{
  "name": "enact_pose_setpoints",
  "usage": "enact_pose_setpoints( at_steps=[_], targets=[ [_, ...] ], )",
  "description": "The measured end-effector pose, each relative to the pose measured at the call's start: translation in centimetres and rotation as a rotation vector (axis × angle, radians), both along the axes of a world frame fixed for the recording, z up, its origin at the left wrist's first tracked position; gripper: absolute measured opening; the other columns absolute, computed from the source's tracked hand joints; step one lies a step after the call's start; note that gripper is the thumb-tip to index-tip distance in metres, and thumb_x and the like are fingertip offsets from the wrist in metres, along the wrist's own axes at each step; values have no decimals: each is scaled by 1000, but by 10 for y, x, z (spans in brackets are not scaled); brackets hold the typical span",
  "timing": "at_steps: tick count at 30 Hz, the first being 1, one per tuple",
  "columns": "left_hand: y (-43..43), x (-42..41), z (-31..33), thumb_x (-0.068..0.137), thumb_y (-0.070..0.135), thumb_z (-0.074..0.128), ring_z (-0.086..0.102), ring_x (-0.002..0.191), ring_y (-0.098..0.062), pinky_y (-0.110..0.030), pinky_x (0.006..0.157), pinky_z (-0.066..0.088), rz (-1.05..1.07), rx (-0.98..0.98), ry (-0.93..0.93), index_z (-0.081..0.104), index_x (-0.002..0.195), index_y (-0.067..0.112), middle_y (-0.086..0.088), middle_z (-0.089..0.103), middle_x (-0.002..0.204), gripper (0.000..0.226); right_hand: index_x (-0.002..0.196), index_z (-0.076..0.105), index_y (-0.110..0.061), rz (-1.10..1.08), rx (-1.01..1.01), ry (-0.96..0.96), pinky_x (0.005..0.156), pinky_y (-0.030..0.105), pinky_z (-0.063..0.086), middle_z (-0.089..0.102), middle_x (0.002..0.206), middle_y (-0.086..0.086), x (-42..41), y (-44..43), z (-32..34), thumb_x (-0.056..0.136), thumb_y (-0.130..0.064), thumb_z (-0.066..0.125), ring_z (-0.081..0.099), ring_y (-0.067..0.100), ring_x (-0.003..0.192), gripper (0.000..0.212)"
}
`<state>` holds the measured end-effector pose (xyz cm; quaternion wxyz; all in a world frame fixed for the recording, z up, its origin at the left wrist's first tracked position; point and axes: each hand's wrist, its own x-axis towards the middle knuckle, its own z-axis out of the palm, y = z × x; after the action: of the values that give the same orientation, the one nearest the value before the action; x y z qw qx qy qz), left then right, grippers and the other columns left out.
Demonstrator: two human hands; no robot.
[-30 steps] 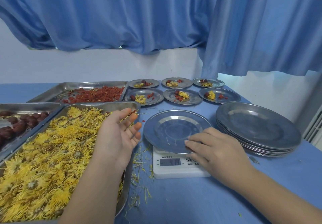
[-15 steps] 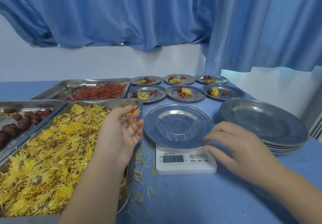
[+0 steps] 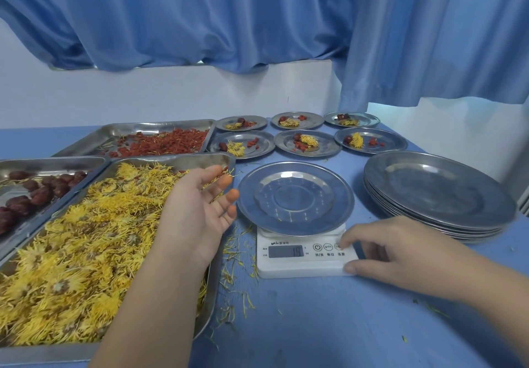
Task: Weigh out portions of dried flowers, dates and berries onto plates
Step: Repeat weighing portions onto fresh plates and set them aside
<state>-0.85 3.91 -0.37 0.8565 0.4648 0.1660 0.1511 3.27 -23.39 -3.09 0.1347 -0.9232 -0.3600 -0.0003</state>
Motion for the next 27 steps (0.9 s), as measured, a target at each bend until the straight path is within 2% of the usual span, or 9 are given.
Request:
enact_pose_setpoints(
  at_steps=[7, 12, 17, 20, 23, 25, 27],
  targets=[
    [-2, 1, 0, 90, 19, 55, 60, 64, -15, -26, 57, 46, -7, 11, 7, 62, 101, 18, -2, 63, 90, 13, 107, 60, -44, -31, -13, 35, 66, 28, 50, 61, 73, -14, -2, 4, 0, 78, -65, 57, 57, 3, 69, 36],
    [-2, 1, -1, 90, 19, 56, 60, 64, -14, -25, 55, 46, -13, 15, 5, 62, 104, 18, -1, 62, 88, 15, 98, 59, -44, -95, -28, 1, 59, 21, 44, 59, 69, -16, -5, 11, 0, 73, -70, 58, 52, -1, 64, 36],
    [-4, 1, -1, 90, 20, 56, 59, 65, -14, -26, 56, 45, -27, 19, 13, 61, 104, 19, -1, 61, 88, 16, 98, 55, -38, -85, -113, -114, 54, 20, 38, 56, 67, -17, -7, 16, 0, 69, -78, 47, 52, 1, 64, 50],
    [-6, 0, -1, 90, 19, 55, 58, 65, -15, -26, 58, 45, -29, 24, 16, 62, 103, 18, -1, 61, 87, 15, 92, 59, -37, -63, -41, -146, 55, 21, 39, 53, 63, -18, -7, 14, -3, 71, -78, 40, 49, -1, 61, 50],
    [-6, 0, 0, 91, 20, 55, 59, 66, -15, -25, 59, 45, -29, 36, 18, 63, 102, 19, -1, 62, 87, 14, 76, 66, -29, -8, 69, -171, 59, 30, 46, 53, 58, -14, -5, 13, -3, 81, -69, 41, 49, 4, 58, 47],
    [-6, 0, 0, 91, 20, 54, 59, 67, -16, -26, 59, 45, -34, 52, 18, 63, 101, 19, -1, 63, 86, 13, 57, 56, -19, 12, 216, -212, 53, 29, 43, 45, 50, -5, -5, 18, 2, 86, -57, 48, 42, 8, 49, 48],
    [-7, 0, 0, 91, 21, 55, 60, 67, -16, -26, 59, 45, -42, 73, 23, 63, 102, 19, 0, 64, 83, 14, 52, 47, -12, -31, 453, -170, 47, 21, 33, 41, 48, 4, -4, 26, 9, 87, -47, 56, 34, 7, 45, 50]
  ],
)
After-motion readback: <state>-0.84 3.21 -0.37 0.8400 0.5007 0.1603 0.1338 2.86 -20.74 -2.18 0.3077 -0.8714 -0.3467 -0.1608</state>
